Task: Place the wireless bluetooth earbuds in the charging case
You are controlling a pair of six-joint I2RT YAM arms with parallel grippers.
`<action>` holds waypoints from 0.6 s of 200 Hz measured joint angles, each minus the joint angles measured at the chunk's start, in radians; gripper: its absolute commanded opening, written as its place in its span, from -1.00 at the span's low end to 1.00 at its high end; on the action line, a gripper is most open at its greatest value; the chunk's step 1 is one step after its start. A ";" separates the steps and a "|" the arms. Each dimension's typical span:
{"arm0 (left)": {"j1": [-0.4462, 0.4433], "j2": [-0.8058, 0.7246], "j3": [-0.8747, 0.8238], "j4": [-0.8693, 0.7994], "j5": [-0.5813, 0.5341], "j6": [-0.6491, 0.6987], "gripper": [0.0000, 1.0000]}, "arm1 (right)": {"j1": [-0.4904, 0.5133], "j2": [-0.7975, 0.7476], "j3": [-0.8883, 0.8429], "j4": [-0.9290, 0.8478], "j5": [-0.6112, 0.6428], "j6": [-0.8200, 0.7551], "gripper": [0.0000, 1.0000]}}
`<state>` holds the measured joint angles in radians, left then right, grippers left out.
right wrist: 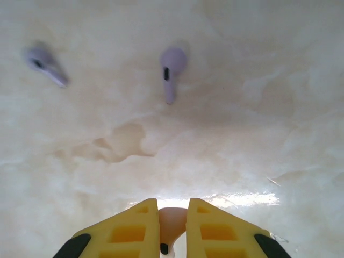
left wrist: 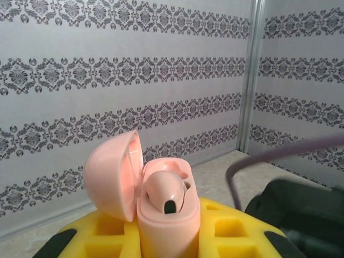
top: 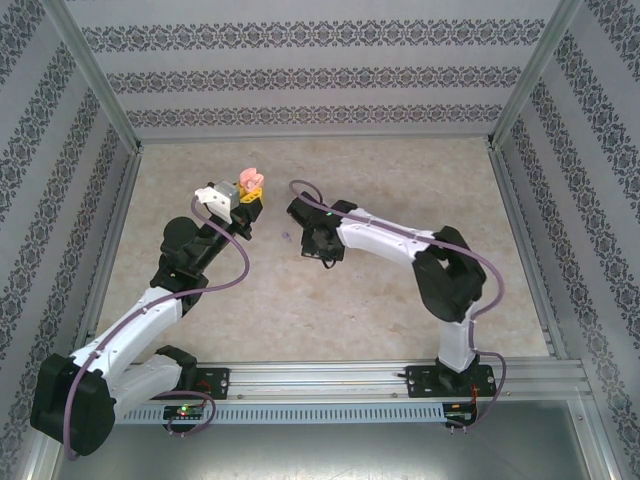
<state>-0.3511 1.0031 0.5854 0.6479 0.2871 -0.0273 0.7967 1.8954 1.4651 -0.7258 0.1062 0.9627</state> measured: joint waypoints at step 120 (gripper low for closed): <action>0.000 0.027 0.043 -0.074 0.246 0.008 -1.00 | -0.003 -0.470 0.061 0.143 0.064 -0.311 -0.67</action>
<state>-0.3511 1.0306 0.6281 0.5735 0.5327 -0.0189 0.7933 1.4250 1.5257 -0.5823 0.1707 0.6514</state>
